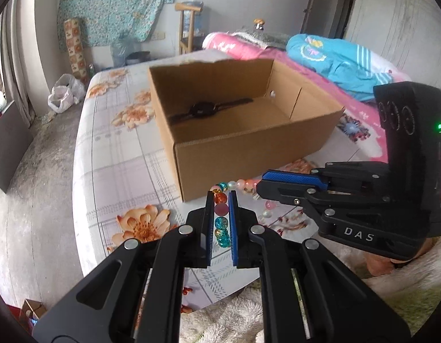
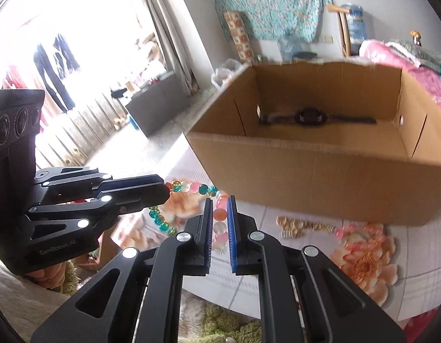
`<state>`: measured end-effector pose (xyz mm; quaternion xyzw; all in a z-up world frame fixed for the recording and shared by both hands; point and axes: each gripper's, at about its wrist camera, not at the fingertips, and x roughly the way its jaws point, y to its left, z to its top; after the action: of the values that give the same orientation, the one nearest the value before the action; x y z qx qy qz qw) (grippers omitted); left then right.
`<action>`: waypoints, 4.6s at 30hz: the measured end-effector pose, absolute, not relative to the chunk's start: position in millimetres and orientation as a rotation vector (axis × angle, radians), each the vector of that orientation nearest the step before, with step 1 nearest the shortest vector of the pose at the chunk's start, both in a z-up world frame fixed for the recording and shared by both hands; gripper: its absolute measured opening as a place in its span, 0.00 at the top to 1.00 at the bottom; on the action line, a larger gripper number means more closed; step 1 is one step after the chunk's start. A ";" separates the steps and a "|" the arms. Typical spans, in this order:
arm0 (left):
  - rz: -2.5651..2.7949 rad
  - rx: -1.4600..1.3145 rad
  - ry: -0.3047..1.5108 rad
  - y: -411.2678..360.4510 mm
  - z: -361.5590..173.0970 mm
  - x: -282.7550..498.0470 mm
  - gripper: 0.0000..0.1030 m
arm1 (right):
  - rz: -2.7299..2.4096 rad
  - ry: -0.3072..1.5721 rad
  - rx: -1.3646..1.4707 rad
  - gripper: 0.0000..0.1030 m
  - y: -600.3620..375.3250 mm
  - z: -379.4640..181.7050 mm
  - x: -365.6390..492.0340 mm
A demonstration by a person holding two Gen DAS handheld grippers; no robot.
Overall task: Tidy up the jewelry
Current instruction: 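Lower the bead bracelet into the box and open the grippers, then withdraw both tools from the box back over the sheet, then move the left gripper to the gold charms while the right gripper approaches them too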
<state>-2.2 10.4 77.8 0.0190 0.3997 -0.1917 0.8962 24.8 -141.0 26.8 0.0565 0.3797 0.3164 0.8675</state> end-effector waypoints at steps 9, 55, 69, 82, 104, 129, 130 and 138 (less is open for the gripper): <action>-0.504 0.119 0.579 -15.7 167.7 27.1 0.92 | 0.682 0.639 0.167 0.90 -183.6 106.9 66.3; -0.670 0.012 0.831 -3.9 60.3 28.3 0.75 | 0.627 0.969 0.390 0.60 -255.0 25.7 87.2; -0.458 0.005 0.885 -16.5 22.4 72.2 0.76 | 0.477 0.987 0.576 0.60 -289.0 -18.7 124.2; -0.502 0.053 0.978 -30.7 -12.7 50.7 0.75 | 0.310 1.073 0.440 0.65 -281.7 -49.9 80.1; -0.546 0.105 0.987 -50.8 -29.5 38.9 0.71 | -0.041 1.044 0.022 0.74 -266.1 -48.2 108.2; -0.565 0.202 0.954 -66.3 -35.9 37.5 0.85 | 0.490 1.008 0.031 0.95 -174.0 -65.8 89.3; -0.566 0.198 0.958 -63.9 -35.7 35.1 0.85 | 0.483 1.014 0.019 0.95 -176.3 -64.3 87.2; -0.577 0.158 0.925 -46.4 -26.2 31.3 0.85 | 0.523 0.975 0.053 0.95 -185.7 -44.3 83.3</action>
<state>31.3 -46.4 -26.2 0.0748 0.4395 -0.2740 0.8521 83.3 -185.7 -44.3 0.0253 0.4628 0.2481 0.8507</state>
